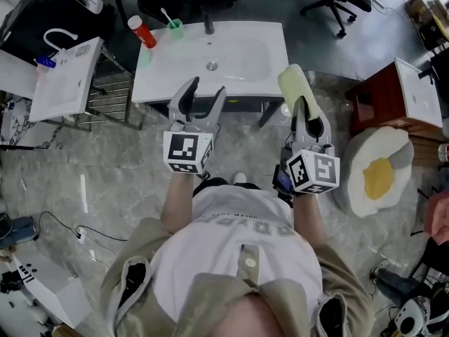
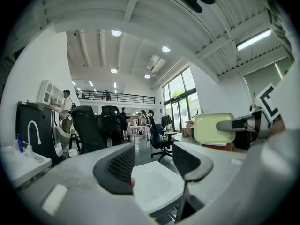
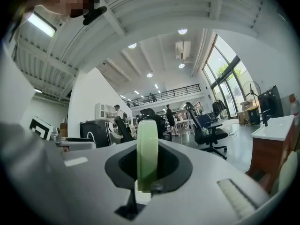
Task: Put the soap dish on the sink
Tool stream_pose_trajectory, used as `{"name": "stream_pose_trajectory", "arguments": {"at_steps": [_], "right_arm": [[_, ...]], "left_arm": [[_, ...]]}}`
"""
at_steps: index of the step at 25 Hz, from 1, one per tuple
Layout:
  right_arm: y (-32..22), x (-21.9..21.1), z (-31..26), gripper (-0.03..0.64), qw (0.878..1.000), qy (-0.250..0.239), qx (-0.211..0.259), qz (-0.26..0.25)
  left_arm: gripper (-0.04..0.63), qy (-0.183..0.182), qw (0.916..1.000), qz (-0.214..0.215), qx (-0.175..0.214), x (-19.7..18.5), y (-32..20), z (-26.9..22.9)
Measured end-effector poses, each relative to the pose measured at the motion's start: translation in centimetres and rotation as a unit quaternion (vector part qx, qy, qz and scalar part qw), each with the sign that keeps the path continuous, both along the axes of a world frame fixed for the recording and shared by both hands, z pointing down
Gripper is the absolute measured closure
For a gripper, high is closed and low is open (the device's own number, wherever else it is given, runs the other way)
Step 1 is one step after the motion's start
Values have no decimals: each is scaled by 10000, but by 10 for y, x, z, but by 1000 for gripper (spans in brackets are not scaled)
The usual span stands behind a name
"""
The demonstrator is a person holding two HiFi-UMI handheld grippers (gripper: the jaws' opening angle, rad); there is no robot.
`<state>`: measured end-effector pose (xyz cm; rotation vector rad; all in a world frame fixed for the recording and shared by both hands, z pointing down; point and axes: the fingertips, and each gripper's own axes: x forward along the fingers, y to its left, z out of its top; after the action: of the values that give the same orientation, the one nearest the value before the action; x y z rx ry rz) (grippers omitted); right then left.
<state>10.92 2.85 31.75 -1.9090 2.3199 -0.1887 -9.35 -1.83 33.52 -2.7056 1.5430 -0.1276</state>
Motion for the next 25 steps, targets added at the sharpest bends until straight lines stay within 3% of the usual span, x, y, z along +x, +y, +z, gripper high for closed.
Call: {"name": "stream_pose_trajectory", "arguments": {"at_steps": [16, 25], "right_arm": [[-62, -10, 53, 603, 9978, -181, -588, -247], [-117, -12, 44, 603, 9987, -136, -486, -11]], "left_arm": [[333, -145, 9979, -234, -591, -14, -50, 53], [333, -63, 9990, 78, -443, -10, -119, 42]]}}
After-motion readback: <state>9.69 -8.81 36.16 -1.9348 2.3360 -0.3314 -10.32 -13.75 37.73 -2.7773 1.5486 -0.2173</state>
